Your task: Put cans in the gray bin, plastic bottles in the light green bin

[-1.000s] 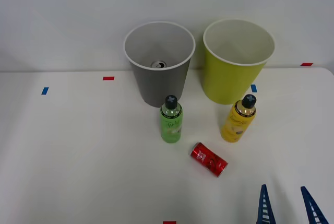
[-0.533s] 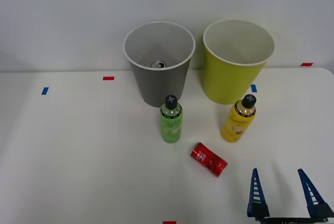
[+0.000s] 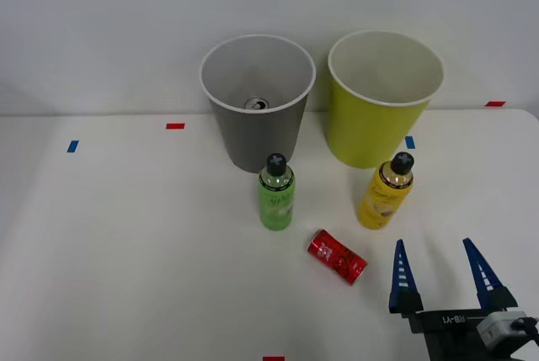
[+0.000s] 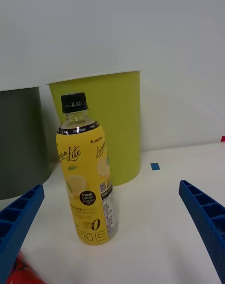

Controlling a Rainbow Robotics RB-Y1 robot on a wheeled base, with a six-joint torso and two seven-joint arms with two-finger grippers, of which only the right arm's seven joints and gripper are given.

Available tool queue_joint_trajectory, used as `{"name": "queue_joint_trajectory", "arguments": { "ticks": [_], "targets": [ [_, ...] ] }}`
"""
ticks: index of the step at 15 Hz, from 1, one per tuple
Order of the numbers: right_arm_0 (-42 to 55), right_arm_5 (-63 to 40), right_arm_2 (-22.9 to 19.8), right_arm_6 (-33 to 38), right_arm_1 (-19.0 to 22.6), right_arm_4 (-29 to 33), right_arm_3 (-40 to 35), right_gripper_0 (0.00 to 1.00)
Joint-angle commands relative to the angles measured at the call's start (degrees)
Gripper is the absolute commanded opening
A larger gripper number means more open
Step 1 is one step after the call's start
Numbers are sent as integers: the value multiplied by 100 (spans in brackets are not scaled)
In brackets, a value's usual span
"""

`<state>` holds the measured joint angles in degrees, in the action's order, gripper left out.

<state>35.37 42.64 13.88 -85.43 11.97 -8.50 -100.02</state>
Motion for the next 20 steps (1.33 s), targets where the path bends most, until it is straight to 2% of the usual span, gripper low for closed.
{"name": "queue_joint_trajectory", "arguments": {
  "ticks": [1,15,20],
  "targets": [
    [-408,-459,-17,-35,24,-108,0,100],
    [-1744,-2102,-8,-62,130,-328,0,100],
    [-1902,-2278,-8,-79,103,-389,0,100]
  ]
}}
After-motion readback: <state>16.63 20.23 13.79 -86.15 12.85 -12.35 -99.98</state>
